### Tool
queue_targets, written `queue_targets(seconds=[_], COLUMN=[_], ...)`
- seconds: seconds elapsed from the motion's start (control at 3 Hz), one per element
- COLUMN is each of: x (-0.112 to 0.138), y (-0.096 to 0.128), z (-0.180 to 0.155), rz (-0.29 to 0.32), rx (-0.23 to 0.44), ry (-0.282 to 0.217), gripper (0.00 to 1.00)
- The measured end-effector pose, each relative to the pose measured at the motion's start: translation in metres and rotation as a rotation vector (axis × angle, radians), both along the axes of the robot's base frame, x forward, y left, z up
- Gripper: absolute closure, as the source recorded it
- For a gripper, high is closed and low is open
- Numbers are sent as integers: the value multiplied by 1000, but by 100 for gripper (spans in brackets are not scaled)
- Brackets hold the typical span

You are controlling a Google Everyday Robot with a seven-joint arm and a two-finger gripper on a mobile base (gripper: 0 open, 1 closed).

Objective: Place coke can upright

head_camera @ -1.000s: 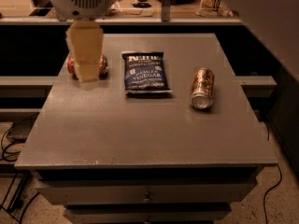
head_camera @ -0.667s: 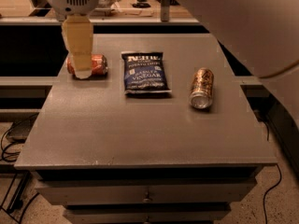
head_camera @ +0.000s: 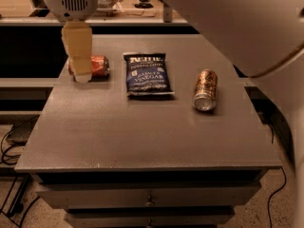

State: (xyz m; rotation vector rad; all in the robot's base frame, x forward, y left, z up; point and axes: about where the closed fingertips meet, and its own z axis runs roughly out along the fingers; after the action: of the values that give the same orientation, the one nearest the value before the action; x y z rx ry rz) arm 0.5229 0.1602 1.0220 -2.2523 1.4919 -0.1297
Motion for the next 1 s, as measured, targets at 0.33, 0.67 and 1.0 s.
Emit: queue_targets(seconds=[0.33,0.67,1.0], x=[23,46,88], y=[-5,-9,-6], z=[-28,-54,-94], rz=[-43,-93,-143], rx=[2,-9,-31], ry=[31,52,92], gripper=[0,0,0])
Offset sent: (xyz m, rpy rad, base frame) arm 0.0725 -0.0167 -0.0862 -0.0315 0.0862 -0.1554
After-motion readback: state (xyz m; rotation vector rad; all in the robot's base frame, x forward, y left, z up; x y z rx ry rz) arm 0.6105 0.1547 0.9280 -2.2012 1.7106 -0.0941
